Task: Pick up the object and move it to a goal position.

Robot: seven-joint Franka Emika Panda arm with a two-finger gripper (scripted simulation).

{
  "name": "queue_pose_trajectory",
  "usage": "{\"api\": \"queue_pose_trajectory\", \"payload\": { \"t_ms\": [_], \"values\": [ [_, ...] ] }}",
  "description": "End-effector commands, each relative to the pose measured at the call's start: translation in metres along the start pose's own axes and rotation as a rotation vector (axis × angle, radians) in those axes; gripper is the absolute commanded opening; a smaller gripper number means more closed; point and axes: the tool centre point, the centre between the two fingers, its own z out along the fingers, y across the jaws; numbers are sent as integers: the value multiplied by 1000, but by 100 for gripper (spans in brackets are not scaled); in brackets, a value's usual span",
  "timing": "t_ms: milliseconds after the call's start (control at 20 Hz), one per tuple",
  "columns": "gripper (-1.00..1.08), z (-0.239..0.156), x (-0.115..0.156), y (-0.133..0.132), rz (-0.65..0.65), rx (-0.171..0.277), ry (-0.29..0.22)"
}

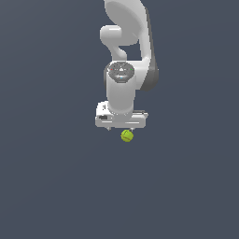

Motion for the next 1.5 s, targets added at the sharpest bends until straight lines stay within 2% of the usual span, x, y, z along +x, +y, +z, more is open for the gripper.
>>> {"api": "queue_pose_trajectory", "payload": {
  "t_ms": [0, 450, 800, 1150, 1450],
  "values": [
    [100, 0, 0, 0, 0, 0, 0],
    [100, -3, 4, -14, -36, 20, 11],
    [100, -1, 4, -15, -28, 20, 12],
    [100, 10, -2, -20, 41, 19, 16],
    [100, 28, -11, -26, 150, 18, 23]
  ]
}}
